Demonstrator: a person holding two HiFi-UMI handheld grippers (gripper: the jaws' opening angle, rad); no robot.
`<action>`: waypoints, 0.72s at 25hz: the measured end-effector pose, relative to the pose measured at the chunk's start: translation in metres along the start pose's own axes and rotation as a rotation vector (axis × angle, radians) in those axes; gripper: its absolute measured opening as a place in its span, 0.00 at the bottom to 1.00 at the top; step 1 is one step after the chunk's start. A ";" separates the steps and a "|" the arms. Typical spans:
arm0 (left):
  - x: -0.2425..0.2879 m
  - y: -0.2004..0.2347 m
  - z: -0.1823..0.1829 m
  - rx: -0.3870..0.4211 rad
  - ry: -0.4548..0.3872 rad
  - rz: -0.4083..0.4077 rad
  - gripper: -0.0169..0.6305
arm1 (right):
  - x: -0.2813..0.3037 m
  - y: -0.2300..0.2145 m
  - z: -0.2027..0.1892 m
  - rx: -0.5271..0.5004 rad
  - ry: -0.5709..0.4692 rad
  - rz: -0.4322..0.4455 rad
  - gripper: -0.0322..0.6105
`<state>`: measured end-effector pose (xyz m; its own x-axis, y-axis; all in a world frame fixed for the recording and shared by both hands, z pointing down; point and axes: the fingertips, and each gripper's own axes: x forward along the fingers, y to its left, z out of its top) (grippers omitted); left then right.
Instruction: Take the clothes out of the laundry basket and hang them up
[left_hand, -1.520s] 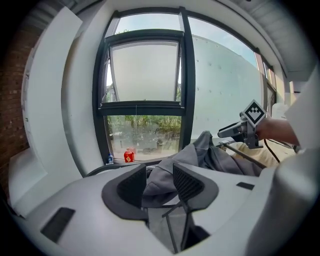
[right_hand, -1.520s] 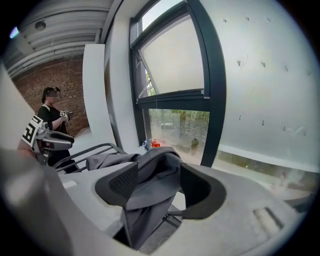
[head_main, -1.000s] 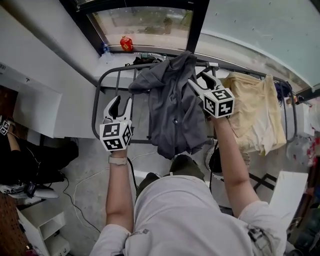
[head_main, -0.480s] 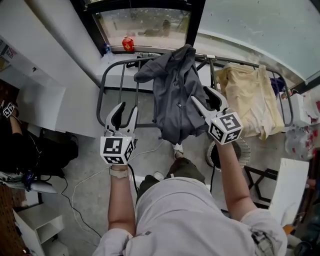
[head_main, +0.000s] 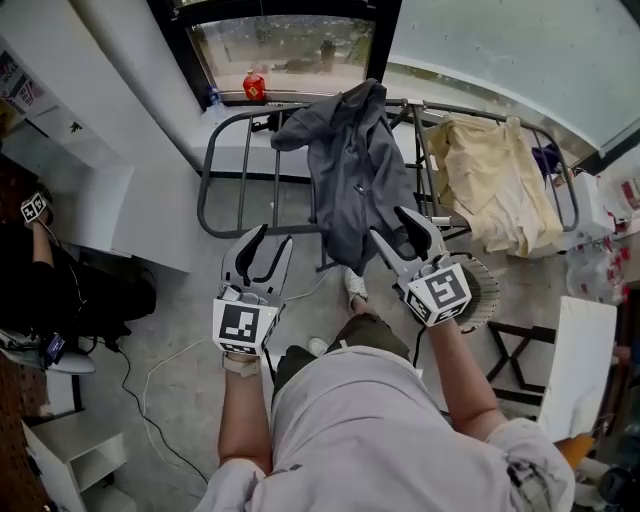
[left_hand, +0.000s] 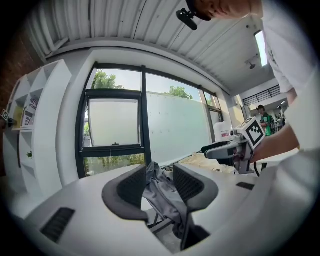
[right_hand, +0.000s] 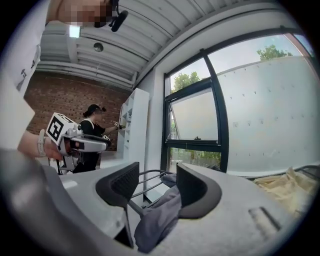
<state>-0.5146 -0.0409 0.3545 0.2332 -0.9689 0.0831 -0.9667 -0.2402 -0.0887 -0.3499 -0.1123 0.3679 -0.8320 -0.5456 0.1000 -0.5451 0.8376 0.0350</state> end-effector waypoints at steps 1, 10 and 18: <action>-0.005 -0.004 0.002 -0.002 -0.016 -0.011 0.26 | -0.004 0.005 -0.001 -0.015 -0.002 -0.003 0.41; -0.031 -0.018 -0.005 -0.061 -0.048 -0.039 0.26 | -0.030 0.041 -0.012 -0.037 -0.015 -0.001 0.40; -0.037 -0.019 -0.012 -0.088 -0.051 -0.031 0.26 | -0.039 0.042 -0.015 -0.053 -0.024 -0.025 0.40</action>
<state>-0.5063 0.0002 0.3653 0.2658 -0.9635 0.0331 -0.9640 -0.2659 0.0009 -0.3387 -0.0557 0.3800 -0.8208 -0.5664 0.0743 -0.5601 0.8235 0.0898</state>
